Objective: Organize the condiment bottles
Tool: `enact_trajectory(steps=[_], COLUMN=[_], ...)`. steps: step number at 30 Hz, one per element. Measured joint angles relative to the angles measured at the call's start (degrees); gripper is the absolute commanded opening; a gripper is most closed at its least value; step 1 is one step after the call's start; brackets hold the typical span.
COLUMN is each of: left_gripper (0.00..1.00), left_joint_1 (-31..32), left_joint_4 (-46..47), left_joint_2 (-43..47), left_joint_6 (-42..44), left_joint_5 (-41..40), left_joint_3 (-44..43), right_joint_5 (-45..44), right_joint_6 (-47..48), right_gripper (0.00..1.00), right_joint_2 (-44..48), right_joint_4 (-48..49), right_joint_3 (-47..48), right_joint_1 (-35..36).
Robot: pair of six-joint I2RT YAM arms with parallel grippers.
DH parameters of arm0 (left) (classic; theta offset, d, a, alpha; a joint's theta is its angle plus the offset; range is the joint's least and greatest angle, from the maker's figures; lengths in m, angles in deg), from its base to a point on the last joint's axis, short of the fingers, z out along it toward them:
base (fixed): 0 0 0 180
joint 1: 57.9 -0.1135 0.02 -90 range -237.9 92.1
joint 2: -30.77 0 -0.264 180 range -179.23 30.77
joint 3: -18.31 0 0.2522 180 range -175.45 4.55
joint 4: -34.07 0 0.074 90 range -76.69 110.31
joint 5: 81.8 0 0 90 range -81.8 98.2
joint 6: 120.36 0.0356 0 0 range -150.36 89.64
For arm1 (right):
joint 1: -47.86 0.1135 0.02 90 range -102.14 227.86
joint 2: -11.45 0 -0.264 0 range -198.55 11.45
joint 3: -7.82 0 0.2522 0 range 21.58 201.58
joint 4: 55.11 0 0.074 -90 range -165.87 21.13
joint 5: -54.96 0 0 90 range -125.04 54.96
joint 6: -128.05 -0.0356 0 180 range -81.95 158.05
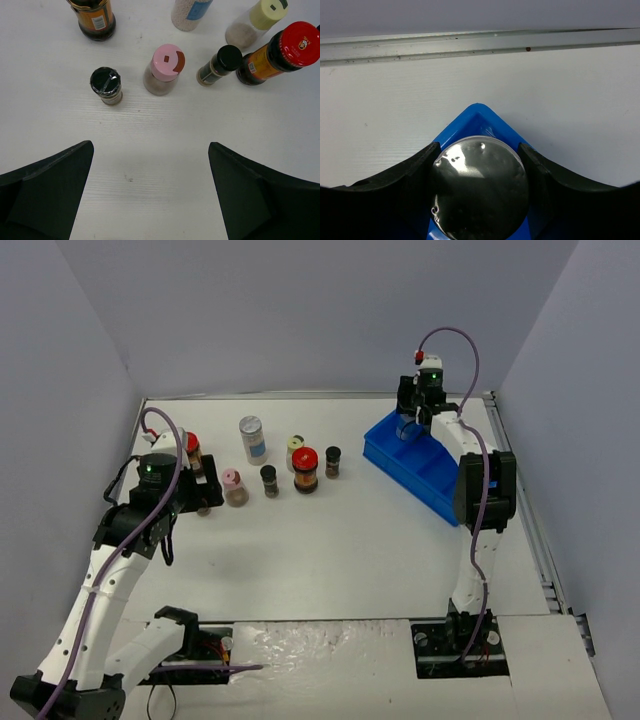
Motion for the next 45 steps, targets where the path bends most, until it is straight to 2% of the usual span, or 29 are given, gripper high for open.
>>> enact_trajectory(steps=[2,6,8,10,17,23,32,38,44,45], left_gripper=[0.97,0.97,0.97,0.97,0.97,0.97,0.97,0.97,0.97,0.94], left_joint_1=[0.0,0.0,0.0,0.0,0.0,0.0,0.07,0.72,1.21,1.24], left_joint_4=[0.93,2.31,3.36,4.58,9.82,16.03,22.64,22.51,20.5,20.16], left_joint_2=[-0.61,-2.01,-3.16,-4.57,-13.11,-23.95,-44.44,-55.62,-62.8,-63.48], left_joint_6=[-0.01,-0.06,-0.11,-0.21,-0.56,-1.04,-1.82,-1.97,-2.01,-2.01], left_joint_5=[0.4,0.96,1.21,1.55,2.43,2.62,1.51,-1.46,-4.6,-4.87], left_joint_3=[0.22,0.62,0.62,0.62,-2.2,-9.16,-24.31,-31.51,-36.66,-36.94], right_joint_5=[0.0,-0.27,-0.53,-0.63,-1.3,-2.34,-0.71,2.98,4.9,5.02], right_joint_6=[0.03,0.29,0.57,0.6,0.81,-1.18,-6.87,-9.76,-11.65,-11.87], right_gripper=[0.49,0.84,0.94,1.0,1.0,1.0,1.0,1.0,1.0,1.0], right_joint_2=[-0.01,-0.04,-0.04,0.03,4.28,19.09,40.21,44.34,47.79,48.7], right_joint_4=[0.19,0.43,0.92,1.44,-1.81,-4.32,-4.81,-5.75,-8.41,-8.95], right_joint_3=[0.0,0.0,0.0,0.0,-0.16,-2.96,-10.87,-18.64,-26.79,-27.58], right_joint_1=[0.0,0.0,0.0,0.0,0.0,0.0,0.08,0.43,1.02,1.17])
